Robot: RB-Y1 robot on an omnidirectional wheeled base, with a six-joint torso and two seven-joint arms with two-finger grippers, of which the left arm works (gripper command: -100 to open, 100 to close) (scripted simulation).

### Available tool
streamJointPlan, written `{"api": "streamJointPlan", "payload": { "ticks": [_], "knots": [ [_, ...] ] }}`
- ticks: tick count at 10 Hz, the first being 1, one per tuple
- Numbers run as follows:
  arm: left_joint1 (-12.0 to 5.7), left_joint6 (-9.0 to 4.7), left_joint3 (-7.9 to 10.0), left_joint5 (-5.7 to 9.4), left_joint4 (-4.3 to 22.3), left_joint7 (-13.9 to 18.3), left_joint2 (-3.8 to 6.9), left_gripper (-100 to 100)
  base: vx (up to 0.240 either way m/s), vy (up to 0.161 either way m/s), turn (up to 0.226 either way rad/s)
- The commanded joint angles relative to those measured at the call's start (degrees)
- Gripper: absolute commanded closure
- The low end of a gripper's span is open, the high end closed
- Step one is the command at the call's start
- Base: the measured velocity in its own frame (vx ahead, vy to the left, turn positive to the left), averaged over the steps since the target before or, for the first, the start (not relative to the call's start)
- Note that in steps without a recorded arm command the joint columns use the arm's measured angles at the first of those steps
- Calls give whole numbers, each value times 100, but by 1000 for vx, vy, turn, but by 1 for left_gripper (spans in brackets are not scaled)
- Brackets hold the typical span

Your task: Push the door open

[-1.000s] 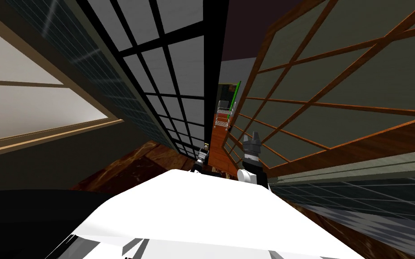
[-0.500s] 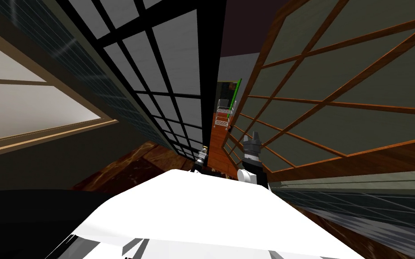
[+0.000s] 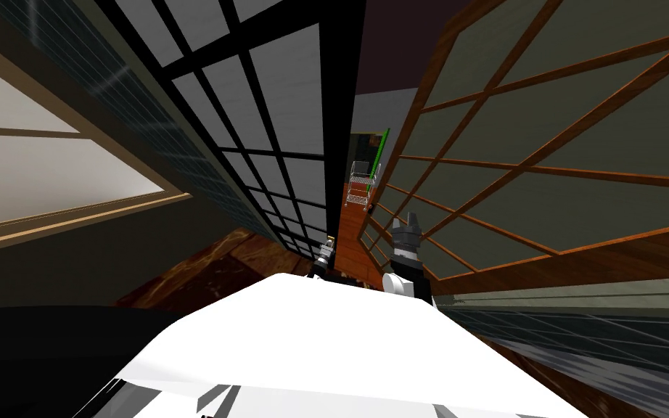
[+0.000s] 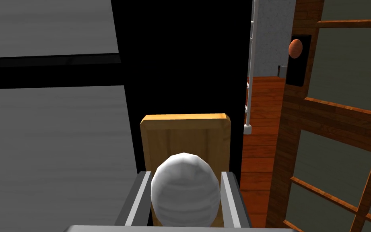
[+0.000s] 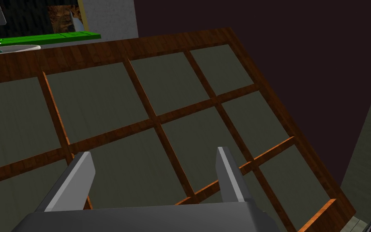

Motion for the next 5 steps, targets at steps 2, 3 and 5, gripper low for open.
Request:
{"api": "streamJointPlan", "payload": {
  "ticks": [2, 3, 5],
  "knots": [
    [-58, -97, -51, 140, 37, -60, 17, 100, 167, -18, 60],
    [-74, -136, -90, 215, 62, -93, 22, 100, 164, -15, 60],
    [-105, -207, -162, 353, 109, -153, 25, 100, 174, -40, 90]
  ]
}}
